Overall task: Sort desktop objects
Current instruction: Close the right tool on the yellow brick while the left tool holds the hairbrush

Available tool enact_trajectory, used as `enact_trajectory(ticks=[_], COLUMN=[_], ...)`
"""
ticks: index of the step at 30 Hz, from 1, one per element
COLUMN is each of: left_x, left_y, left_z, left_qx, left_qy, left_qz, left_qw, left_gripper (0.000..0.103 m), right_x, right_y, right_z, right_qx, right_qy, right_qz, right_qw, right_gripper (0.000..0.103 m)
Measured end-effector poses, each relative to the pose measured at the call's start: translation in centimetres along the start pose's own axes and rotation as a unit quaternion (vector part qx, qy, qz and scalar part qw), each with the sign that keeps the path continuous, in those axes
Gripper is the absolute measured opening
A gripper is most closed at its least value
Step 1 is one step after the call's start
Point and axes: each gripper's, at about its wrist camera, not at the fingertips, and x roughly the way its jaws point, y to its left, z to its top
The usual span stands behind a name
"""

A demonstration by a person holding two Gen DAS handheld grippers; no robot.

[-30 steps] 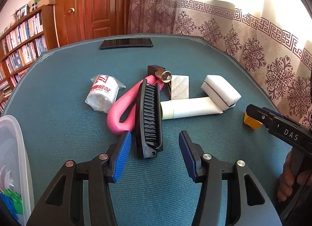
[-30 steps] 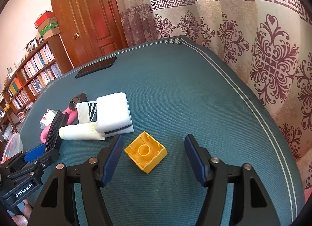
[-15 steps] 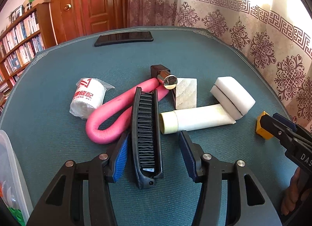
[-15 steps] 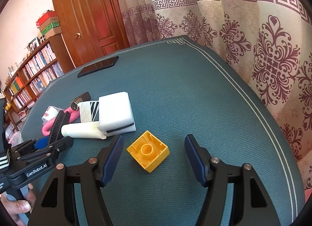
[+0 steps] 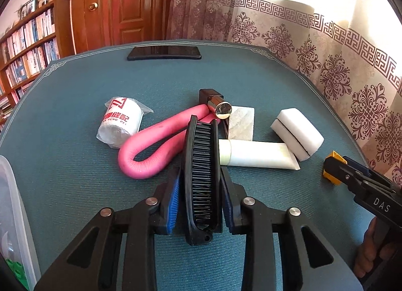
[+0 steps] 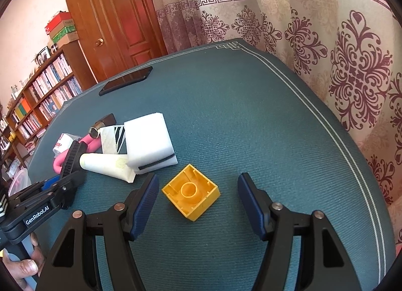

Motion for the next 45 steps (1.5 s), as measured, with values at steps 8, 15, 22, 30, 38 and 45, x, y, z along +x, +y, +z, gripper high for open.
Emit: enact_trajectory(ticks=[8, 15, 22, 30, 38, 45], left_x=[-1.3, -1.5, -1.4, -1.4, -2.2, -4.0], left_y=[-0.1, -0.2, -0.1, 0.1, -0.1, 0.4], left_z=[-0.2, -0.3, -0.4, -0.5, -0.6, -0.7], left_qx=[-0.006, -0.004, -0.007, -0.010, -0.012, -0.024], left_qy=[-0.015, -0.018, -0.017, -0.018, -0.028, -0.043], left_qz=[-0.007, -0.006, -0.003, 0.000, 0.000, 0.006], left_qw=[0.9999, 0.9998, 0.9998, 0.9998, 0.9995, 0.9988], left_gripper=[0.032, 0.032, 0.032, 0.032, 0.032, 0.032], right_x=[0.2, 0.3, 0.3, 0.2, -0.3, -1.3], right_y=[0.1, 0.5, 0.8, 1.0, 1.3, 2.5], right_z=[-0.1, -0.2, -0.3, -0.2, -0.2, -0.5], right_qx=[-0.004, -0.014, -0.023, -0.027, -0.032, -0.045], right_qy=[0.003, 0.006, 0.008, 0.006, -0.006, -0.013], right_qz=[-0.004, -0.003, 0.000, 0.003, 0.004, 0.015], right_qw=[1.000, 1.000, 1.000, 1.000, 0.999, 0.999], right_gripper=[0.069, 0.068, 0.050, 0.050, 0.050, 0.050])
